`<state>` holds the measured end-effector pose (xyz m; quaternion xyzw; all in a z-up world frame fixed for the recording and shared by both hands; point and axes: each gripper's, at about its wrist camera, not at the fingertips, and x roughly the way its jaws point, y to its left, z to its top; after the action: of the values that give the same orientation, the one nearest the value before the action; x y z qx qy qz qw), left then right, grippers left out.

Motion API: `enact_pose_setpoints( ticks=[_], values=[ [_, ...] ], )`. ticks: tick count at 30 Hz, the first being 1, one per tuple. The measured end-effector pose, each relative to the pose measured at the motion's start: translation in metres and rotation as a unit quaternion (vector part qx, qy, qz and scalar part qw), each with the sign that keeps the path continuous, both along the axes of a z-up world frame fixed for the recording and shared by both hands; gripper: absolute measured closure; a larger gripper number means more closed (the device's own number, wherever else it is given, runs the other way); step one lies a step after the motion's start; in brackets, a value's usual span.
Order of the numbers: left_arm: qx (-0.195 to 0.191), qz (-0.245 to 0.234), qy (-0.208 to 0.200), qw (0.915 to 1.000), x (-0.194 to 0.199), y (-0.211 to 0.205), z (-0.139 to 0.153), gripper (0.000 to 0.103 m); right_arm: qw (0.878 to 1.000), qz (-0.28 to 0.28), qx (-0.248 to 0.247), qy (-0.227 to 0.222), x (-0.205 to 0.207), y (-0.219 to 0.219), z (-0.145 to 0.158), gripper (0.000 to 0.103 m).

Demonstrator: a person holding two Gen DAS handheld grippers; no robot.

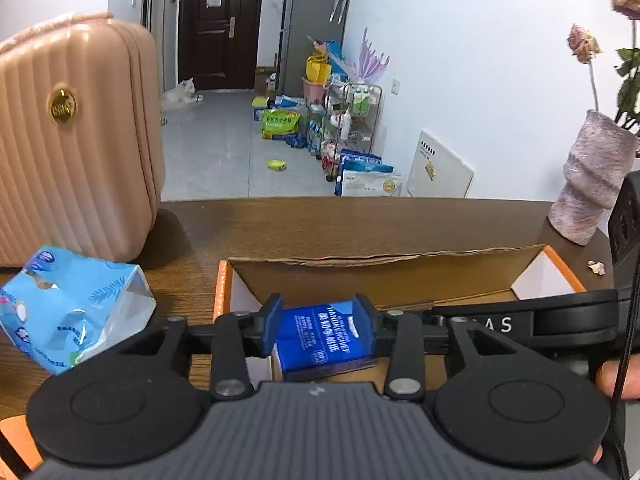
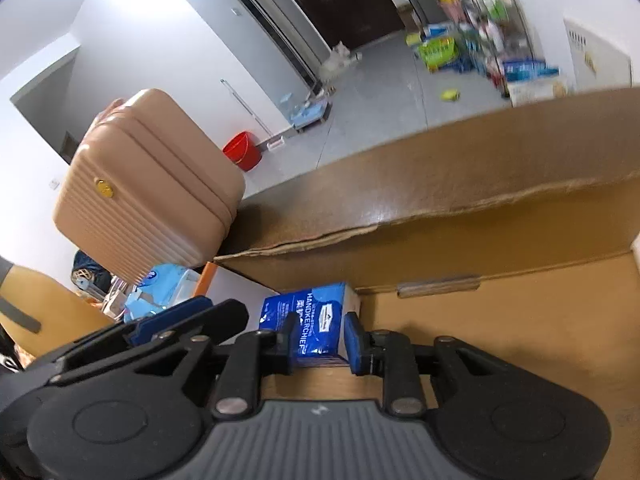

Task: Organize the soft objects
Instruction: 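Carry the blue tissue pack into the cardboard box and release it, then lower the right tool to the lavender knit pouch and grasp it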

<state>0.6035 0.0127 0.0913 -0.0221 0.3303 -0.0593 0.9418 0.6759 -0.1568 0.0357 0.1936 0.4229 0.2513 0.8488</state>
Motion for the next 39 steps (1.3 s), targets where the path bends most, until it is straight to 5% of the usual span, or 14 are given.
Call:
enact_pose_setpoints(
  ticks=[12,17,28,39],
  values=[
    [0.002,-0.043,-0.07,0.9966,-0.109,-0.009,0.071,0.027,0.993,-0.017,-0.061,-0.098,-0.109,-0.049,0.082,0.055],
    [-0.001,-0.049,-0.093,0.9944,-0.167,-0.014,0.083,0.025,0.989,-0.024,-0.064,-0.134,-0.169,-0.071,0.101,0.049],
    [-0.019,-0.083,-0.15,0.985,-0.32,-0.011,0.07,0.018,0.978,-0.021,-0.079,-0.19,-0.316,-0.121,0.108,0.045],
    [-0.022,-0.113,-0.197,0.9736,-0.45,-0.009,0.025,0.011,0.963,0.014,-0.087,-0.255,-0.454,-0.135,0.07,0.036]
  ],
)
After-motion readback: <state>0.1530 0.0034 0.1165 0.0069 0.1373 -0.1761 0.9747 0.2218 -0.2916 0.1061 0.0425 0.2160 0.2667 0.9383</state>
